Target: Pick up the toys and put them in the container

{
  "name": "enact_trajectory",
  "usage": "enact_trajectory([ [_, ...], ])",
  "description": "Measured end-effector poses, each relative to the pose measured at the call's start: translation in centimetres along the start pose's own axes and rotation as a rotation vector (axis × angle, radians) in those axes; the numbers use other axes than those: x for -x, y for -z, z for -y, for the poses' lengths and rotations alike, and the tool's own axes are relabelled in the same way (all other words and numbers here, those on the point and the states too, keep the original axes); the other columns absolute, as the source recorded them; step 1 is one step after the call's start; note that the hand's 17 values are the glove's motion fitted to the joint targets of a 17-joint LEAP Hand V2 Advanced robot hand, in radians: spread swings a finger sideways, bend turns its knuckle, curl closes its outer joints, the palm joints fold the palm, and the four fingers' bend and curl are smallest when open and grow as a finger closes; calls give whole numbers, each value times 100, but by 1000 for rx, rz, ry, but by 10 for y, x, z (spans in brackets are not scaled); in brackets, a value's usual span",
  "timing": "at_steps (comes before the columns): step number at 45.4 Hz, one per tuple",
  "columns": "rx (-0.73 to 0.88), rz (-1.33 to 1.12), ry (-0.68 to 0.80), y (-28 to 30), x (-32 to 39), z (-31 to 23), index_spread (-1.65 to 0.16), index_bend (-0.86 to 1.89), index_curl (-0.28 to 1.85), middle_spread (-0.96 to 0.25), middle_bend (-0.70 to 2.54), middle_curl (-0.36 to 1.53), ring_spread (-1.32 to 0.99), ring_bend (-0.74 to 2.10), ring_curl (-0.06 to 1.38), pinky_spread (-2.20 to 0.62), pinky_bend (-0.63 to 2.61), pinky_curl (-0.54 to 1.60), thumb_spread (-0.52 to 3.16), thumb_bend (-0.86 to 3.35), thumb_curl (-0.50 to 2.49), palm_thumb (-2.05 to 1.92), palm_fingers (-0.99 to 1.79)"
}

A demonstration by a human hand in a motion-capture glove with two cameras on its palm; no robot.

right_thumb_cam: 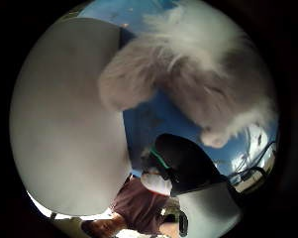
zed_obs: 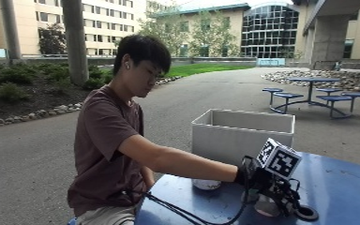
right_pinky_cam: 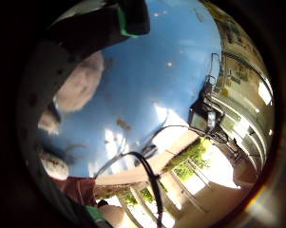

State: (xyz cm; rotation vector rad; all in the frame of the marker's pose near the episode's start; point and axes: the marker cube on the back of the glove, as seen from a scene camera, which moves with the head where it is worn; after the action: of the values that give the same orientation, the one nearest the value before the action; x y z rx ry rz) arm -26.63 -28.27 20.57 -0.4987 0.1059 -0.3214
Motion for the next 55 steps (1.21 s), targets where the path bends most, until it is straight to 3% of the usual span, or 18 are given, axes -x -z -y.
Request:
enact_trajectory([
  [1,-27,0,-5,-4,-1,3,-26,34,28,-3,5,31,-3,39,26,1,107,36,133,9,47,35,-3],
  [2,-57,3,-10,-7,-1,6,-24,56,35,-3,8,31,-5,46,28,-6,103,35,137,16,49,45,30],
  [7,-183,68,-21,-14,-1,12,-15,74,36,-9,18,29,-20,67,27,-30,103,30,148,32,55,68,100],
  [16,-324,69,-45,-20,2,7,-1,108,55,-17,44,40,-31,92,43,-44,87,33,147,47,69,96,139],
  [21,-328,78,-43,-12,-2,-12,2,110,59,-21,77,53,-33,101,48,-44,85,34,132,43,79,98,139],
  [25,-313,112,-57,6,-8,-36,1,108,61,-21,90,58,-35,106,51,-43,89,37,109,29,85,84,124],
  [29,-291,143,-44,31,-14,-65,-1,108,63,-24,87,60,-37,106,53,-42,101,42,94,16,87,69,104],
  [30,-288,147,-41,38,-16,-73,-1,109,64,-24,93,62,-37,108,54,-41,97,41,90,20,91,77,112],
  [31,-286,152,-40,46,-17,-81,-2,107,64,-26,86,61,-38,106,53,-42,105,44,88,14,89,67,100],
  [42,-360,123,-39,154,-15,-172,-6,108,72,-30,80,66,-41,111,59,-40,125,53,71,3,94,61,85],
  [46,-416,68,-64,193,0,-195,-7,108,74,-32,80,69,-42,112,60,-39,128,54,67,3,96,62,83],
  [51,-480,57,21,236,43,-213,-8,108,78,-35,81,72,-43,114,62,-39,131,55,63,1,99,63,81],
  [52,-493,62,34,245,56,-215,-9,107,78,-38,59,66,-43,116,63,-39,140,58,69,3,98,65,59],
  [53,-506,58,51,253,69,-216,-9,109,81,-39,58,68,-43,119,65,-39,143,59,69,3,98,65,57],
  [54,-516,39,72,259,79,-216,-9,111,83,-38,77,74,-43,118,65,-38,136,58,65,1,99,63,77],
  [55,-522,4,97,263,85,-217,-9,109,81,-38,77,73,-43,116,64,-38,136,56,64,0,100,64,78],
])
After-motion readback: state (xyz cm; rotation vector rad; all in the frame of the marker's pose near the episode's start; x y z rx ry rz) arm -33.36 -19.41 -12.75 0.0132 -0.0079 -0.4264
